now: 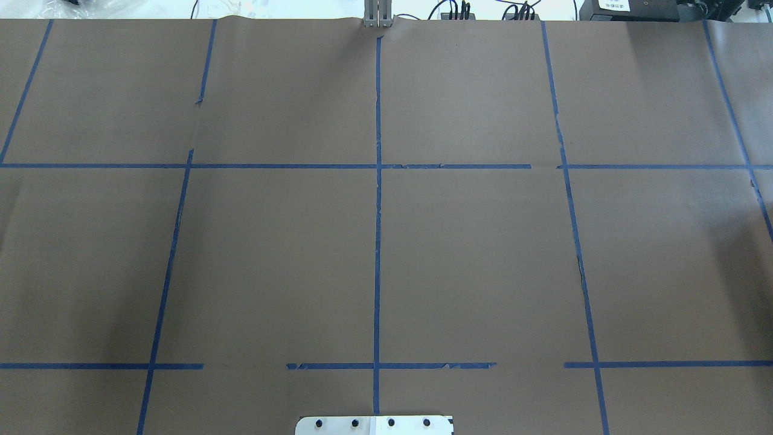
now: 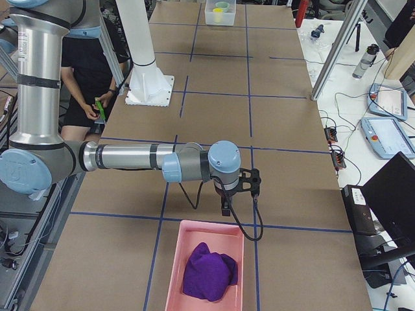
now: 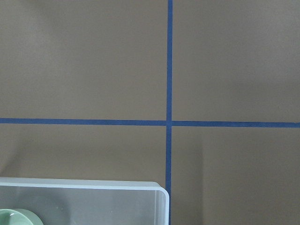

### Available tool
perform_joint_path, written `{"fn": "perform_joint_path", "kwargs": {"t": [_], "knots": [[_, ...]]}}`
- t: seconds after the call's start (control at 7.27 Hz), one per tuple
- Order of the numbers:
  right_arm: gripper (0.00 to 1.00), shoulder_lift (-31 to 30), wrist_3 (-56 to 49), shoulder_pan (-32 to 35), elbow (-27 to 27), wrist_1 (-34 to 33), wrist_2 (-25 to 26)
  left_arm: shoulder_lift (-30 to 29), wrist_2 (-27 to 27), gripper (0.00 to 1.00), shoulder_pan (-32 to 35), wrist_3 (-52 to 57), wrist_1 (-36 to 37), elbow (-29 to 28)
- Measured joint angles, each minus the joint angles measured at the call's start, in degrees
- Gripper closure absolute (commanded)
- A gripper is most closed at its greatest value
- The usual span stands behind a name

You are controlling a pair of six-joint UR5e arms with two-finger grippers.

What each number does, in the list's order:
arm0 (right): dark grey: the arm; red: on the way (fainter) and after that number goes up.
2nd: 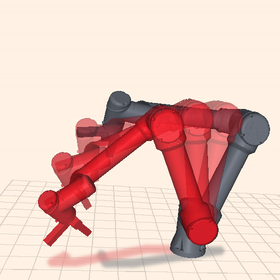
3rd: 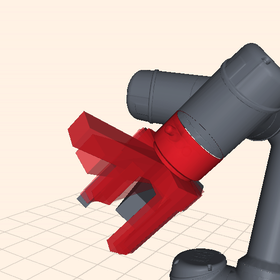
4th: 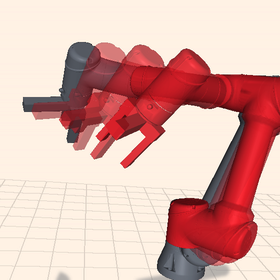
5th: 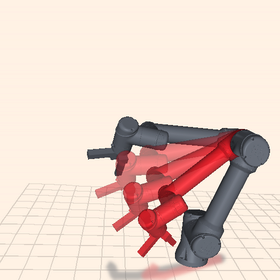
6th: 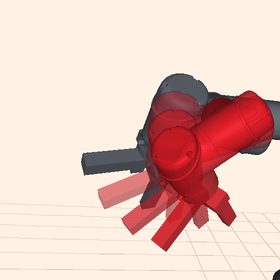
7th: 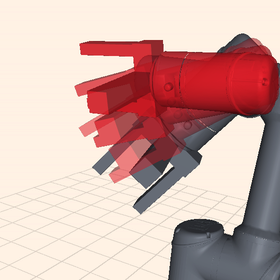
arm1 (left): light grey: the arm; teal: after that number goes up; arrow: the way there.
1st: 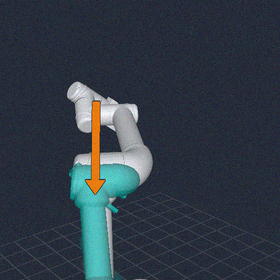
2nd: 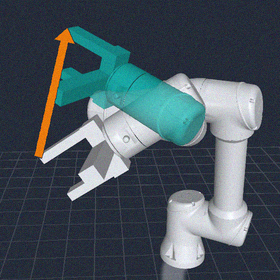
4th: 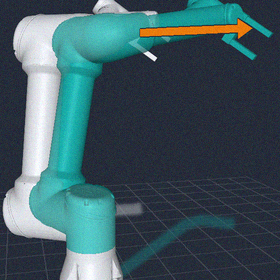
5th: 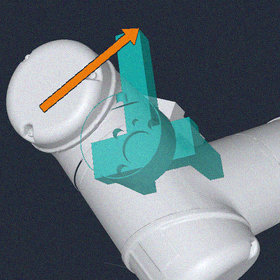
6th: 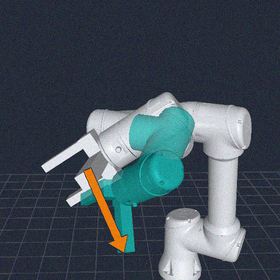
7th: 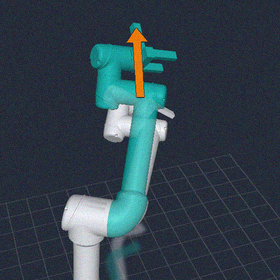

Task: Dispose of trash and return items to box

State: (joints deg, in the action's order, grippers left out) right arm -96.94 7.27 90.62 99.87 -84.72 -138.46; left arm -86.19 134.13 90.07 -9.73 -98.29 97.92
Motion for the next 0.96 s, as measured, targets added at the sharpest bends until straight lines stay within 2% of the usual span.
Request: {"fn": "perform_joint_path", "kwargs": {"t": [0.96], "knots": [[0.0,-0.1,-0.5,0.0,-1.1,-0.1,0.0,0.6,-0.1,0.0,-0.3,-0.4,-0.1,-1.7]]}}
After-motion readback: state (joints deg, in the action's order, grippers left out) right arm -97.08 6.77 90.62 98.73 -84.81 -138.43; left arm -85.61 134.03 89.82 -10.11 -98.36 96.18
